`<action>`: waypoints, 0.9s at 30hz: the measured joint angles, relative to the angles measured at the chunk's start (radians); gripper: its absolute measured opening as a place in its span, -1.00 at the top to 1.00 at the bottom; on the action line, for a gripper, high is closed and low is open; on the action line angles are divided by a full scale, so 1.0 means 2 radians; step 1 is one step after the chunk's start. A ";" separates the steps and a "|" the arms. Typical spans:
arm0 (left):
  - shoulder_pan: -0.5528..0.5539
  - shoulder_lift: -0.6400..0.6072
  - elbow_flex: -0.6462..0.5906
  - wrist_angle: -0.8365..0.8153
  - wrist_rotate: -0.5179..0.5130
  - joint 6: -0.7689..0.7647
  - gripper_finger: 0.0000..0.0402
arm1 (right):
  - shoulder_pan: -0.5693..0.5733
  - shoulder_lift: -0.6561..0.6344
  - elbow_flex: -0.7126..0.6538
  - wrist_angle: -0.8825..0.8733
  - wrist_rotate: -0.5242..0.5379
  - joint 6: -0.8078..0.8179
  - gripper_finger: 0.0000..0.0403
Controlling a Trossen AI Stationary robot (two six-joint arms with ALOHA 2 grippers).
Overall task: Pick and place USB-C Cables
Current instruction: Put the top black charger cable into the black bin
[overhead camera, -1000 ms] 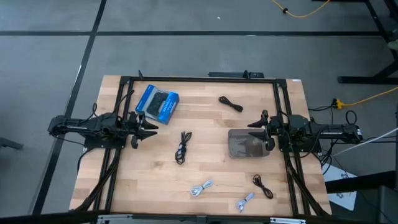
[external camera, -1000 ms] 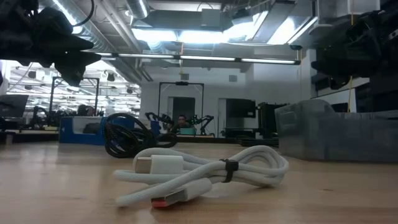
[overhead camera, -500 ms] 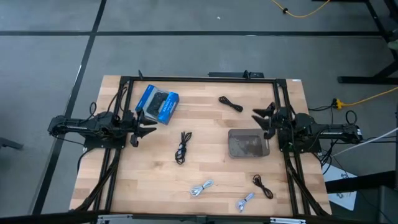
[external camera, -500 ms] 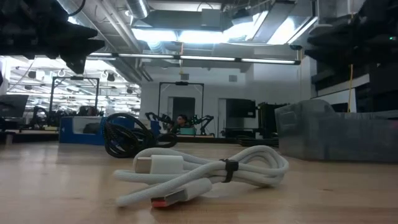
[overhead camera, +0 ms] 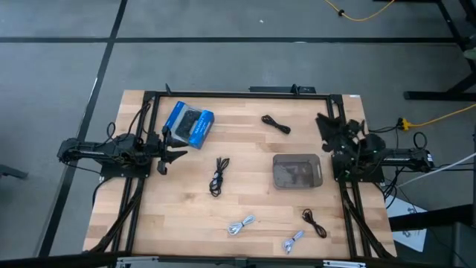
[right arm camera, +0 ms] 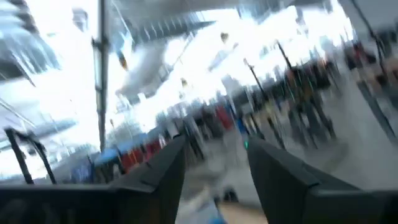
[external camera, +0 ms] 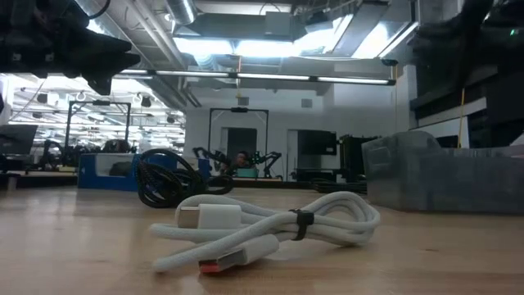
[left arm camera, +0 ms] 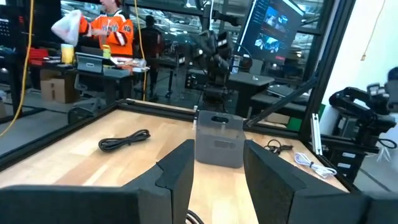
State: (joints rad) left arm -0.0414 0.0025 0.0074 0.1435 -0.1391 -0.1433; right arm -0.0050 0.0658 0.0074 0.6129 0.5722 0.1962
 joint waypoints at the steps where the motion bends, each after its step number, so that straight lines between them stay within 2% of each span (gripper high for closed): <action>1: 0.000 0.000 0.000 0.000 -0.004 0.004 0.35 | 0.000 0.001 0.000 0.025 -0.010 -0.021 0.12; 6: 0.000 0.002 0.000 0.000 -0.046 0.008 0.35 | -0.001 0.023 0.000 0.114 -0.021 -0.112 0.12; 11: 0.000 0.003 0.000 0.000 -0.048 0.008 0.35 | -0.028 0.073 0.013 0.127 -0.023 -0.139 0.12; 15: 0.000 0.003 0.000 0.000 -0.050 0.008 0.35 | -0.062 0.154 0.029 0.118 -0.052 -0.151 0.12; 19: 0.000 0.003 0.000 0.000 -0.070 0.007 0.35 | -0.102 0.242 0.064 0.119 -0.025 -0.127 0.12; 23: 0.000 0.003 0.000 0.000 -0.082 0.007 0.35 | -0.143 0.318 0.120 0.092 -0.024 -0.113 0.12; 27: 0.000 0.003 0.000 0.000 -0.083 0.005 0.35 | -0.183 0.394 0.204 -0.015 -0.026 -0.093 0.12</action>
State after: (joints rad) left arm -0.0415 0.0082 0.0074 0.1437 -0.3061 -0.1327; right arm -0.3701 0.8532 0.4148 0.5836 0.5193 0.0099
